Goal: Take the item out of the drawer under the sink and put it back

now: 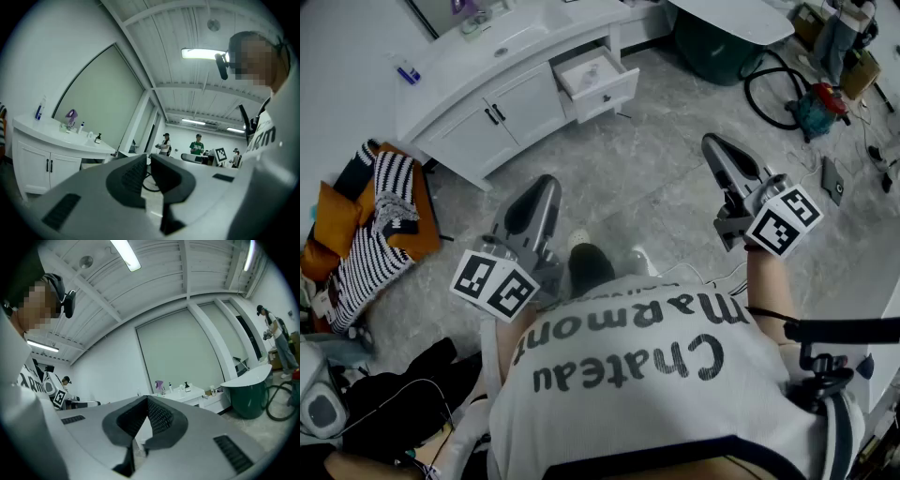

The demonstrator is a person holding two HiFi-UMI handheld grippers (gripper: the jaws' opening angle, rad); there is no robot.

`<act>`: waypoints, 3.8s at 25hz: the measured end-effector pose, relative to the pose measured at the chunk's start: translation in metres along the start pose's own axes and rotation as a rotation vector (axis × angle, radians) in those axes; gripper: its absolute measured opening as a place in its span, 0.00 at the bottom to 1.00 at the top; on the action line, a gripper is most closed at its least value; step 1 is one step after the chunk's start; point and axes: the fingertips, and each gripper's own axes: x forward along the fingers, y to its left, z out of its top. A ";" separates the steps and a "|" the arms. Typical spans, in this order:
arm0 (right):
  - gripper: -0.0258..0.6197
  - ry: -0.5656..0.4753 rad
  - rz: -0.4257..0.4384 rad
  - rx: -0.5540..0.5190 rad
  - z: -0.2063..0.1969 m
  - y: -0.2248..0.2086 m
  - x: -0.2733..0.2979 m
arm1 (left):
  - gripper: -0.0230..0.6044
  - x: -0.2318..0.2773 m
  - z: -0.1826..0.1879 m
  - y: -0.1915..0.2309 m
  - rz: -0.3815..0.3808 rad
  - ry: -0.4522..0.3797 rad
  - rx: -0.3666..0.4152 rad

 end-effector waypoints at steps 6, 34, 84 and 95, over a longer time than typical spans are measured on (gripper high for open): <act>0.06 -0.002 -0.009 0.009 0.000 -0.002 -0.001 | 0.09 0.000 0.001 0.001 0.003 0.008 0.006; 0.06 -0.070 -0.162 0.033 -0.006 -0.039 0.151 | 0.06 0.090 0.053 0.166 -0.150 0.046 0.127; 0.06 -0.031 -0.258 0.058 -0.009 -0.061 0.307 | 0.06 0.147 0.087 0.327 -0.149 0.112 0.040; 0.06 0.011 -0.290 0.093 -0.027 -0.079 0.316 | 0.06 0.148 0.054 0.347 -0.131 0.161 0.029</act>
